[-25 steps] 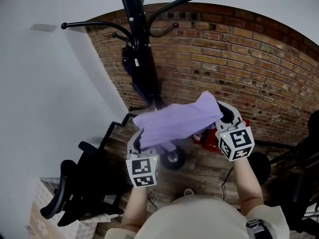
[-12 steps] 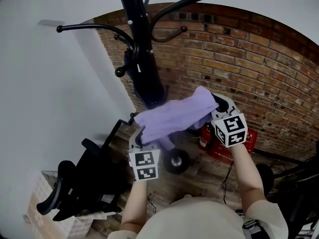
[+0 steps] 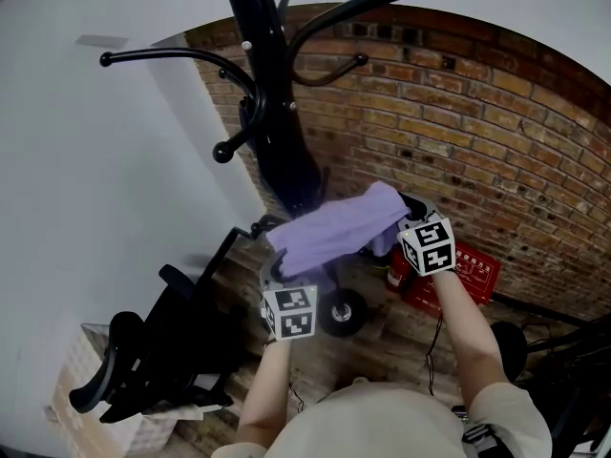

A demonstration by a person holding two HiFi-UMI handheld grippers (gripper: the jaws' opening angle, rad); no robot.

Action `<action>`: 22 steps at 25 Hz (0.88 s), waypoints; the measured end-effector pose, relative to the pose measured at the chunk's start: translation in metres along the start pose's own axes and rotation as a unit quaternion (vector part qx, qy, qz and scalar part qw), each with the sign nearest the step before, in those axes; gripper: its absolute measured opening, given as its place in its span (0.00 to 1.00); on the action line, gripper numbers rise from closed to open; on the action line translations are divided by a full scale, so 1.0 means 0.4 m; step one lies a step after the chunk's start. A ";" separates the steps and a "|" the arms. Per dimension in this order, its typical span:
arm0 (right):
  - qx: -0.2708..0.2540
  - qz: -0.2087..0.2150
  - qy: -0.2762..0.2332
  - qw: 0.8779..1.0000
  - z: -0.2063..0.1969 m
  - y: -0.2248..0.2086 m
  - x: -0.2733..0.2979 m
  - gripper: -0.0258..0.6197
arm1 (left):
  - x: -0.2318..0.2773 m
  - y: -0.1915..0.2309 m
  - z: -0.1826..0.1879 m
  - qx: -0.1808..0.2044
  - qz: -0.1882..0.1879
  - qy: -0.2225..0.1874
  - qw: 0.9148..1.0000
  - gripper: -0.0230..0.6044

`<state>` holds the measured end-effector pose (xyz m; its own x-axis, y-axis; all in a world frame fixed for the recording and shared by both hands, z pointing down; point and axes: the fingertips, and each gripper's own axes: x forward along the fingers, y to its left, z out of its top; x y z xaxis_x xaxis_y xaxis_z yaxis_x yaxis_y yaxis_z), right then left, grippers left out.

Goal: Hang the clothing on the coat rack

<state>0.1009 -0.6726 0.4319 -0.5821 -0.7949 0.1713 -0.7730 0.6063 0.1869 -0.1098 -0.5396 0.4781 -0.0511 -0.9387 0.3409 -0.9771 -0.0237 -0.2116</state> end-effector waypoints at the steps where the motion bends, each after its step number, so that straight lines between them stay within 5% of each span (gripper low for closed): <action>1: 0.004 0.001 0.007 1.000 -0.020 0.000 0.008 0.07 | 0.009 -0.002 -0.012 0.003 0.001 0.006 1.000 0.16; 12: 0.032 0.022 0.072 0.997 -0.229 0.071 0.032 0.07 | 0.081 -0.079 -0.122 0.003 -0.018 0.042 0.999 0.16; 22: 0.081 0.075 0.106 0.988 -0.367 0.278 0.017 0.07 | 0.122 -0.211 -0.175 0.008 -0.053 0.033 0.998 0.18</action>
<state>0.0480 -0.6070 0.5958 -0.6404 -0.6627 0.3883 -0.7221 0.6917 -0.0102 -0.0444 -0.5594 0.5767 0.0378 -0.9056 0.4223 -0.9742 -0.1275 -0.1862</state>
